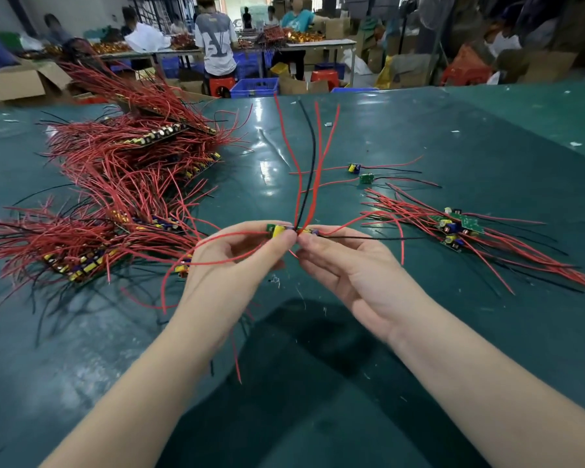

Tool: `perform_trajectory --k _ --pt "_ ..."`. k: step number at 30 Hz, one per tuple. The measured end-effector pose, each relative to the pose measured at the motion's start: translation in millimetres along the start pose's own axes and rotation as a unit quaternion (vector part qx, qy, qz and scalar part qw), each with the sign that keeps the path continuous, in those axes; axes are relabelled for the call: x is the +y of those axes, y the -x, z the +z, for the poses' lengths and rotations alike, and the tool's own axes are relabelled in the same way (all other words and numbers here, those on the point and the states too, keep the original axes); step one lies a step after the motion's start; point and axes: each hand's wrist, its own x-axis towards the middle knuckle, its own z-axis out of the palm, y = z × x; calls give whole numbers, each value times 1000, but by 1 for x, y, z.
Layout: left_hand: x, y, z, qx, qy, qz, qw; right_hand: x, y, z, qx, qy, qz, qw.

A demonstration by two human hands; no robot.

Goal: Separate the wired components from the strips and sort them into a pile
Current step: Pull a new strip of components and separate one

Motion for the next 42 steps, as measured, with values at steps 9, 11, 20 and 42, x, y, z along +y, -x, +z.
perform_trajectory --k 9,11,20,42 --pt "7 1 -11 -73 184 -103 975 -8 2 -2 -65 -1 53 996" --pt "6 0 -11 -69 191 -122 971 -10 2 -3 -73 -3 68 995" --pt "13 1 -12 -86 226 -139 960 -14 4 1 -129 -26 87 988" --pt "9 0 -25 24 -397 253 882 -5 2 -5 -37 221 -51 973"
